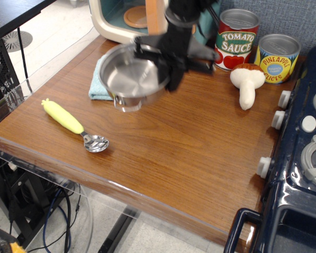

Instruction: Move the pan to the corner near the black handle.

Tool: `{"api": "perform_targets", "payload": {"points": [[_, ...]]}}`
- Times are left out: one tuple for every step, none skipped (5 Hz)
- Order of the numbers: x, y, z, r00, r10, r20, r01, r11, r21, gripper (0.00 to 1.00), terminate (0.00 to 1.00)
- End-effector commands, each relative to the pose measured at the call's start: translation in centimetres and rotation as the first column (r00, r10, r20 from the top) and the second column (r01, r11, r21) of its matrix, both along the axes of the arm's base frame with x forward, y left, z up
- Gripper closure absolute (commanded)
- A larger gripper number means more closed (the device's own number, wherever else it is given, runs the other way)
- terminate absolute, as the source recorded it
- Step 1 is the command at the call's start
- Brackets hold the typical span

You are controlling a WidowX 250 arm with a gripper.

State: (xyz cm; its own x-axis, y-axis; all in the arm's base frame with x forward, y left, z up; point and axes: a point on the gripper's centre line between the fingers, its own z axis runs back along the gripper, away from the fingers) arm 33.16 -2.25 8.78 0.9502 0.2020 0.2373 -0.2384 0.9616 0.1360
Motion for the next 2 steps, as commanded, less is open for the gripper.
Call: {"api": "perform_targets", "payload": {"points": [[-5.3, -4.1, -1.2, 0.985, -0.170, -0.010, 0.170, 0.985, -0.021, 1.00, 0.00], [-7.0, -6.2, -2.2, 0.967, -0.251, -0.044, 0.249, 0.968, -0.030, 1.00, 0.00]]}}
